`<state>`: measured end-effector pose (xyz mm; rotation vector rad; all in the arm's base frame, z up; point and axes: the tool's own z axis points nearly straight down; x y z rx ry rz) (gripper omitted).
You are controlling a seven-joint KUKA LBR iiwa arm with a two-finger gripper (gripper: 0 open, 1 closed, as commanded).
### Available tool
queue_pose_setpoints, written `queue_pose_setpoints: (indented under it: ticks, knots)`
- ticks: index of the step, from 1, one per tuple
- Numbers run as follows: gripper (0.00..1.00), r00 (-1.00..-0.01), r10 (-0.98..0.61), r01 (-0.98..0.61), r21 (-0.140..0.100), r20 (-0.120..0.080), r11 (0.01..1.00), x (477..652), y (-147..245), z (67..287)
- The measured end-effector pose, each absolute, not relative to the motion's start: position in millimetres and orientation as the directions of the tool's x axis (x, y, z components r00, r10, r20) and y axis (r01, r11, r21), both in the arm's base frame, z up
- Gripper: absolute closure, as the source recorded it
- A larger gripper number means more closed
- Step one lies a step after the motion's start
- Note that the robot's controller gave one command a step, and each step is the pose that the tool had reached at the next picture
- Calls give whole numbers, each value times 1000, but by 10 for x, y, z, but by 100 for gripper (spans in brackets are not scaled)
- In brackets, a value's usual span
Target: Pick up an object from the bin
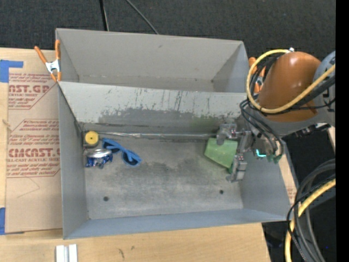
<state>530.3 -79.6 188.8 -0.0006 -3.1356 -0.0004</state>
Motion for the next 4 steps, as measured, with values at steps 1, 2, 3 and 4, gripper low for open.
queue_pose_setpoints:
  ticks: [1, 2, 3, 4]
  knots:
    - [0, -978, 207, 206, 3, -8, 978, 5787, -1284, 699]
    - [0, -979, 205, 205, 1, -2, 979, 5795, -1274, 702]
    - [0, -979, 205, 205, 0, -2, 979, 5801, -1269, 704]
    - [0, -979, 204, 204, 0, -2, 979, 5807, -1263, 706]
